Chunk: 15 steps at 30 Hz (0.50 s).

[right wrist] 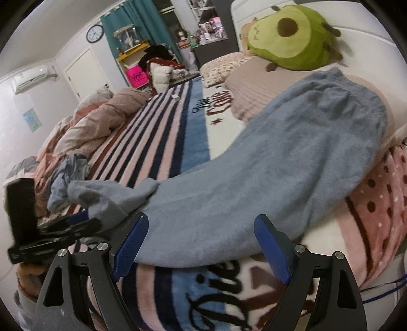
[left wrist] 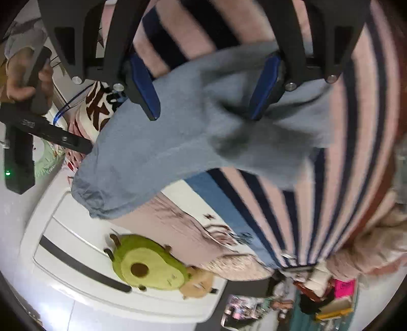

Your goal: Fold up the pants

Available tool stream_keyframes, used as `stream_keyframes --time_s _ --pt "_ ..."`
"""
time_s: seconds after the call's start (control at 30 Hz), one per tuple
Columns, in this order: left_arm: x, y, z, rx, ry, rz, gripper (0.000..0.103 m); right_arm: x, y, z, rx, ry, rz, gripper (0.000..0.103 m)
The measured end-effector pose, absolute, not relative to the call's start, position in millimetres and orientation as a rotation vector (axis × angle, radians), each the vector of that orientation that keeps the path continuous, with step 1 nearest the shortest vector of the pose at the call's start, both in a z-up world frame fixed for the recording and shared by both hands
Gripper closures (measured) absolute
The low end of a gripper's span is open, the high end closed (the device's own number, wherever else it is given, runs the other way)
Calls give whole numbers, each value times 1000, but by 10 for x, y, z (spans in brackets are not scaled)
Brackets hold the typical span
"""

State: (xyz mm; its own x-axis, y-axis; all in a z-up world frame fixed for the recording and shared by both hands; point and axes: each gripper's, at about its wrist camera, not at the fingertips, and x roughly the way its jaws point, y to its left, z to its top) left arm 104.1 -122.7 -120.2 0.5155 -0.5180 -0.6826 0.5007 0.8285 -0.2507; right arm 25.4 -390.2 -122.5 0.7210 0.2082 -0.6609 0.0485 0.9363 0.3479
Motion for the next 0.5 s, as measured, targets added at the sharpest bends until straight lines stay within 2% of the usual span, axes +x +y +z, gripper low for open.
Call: stream_keyframes --time_s 0.17,0.3,0.33,0.5 --pt "864 -535 -1032 -39 767 -432 33 460 -3499 -1197 334 766 188 19" --pt "848 -70 -1104 -89 776 -317 33 710 -2995 -1226 293 784 302 18" --pt "848 29 -1155 -114 783 -307 33 757 -2882 -1241 283 790 325 14" --pt "854 188 -1319 -166 797 -289 33 1063 -2202 -1398 187 836 407 12"
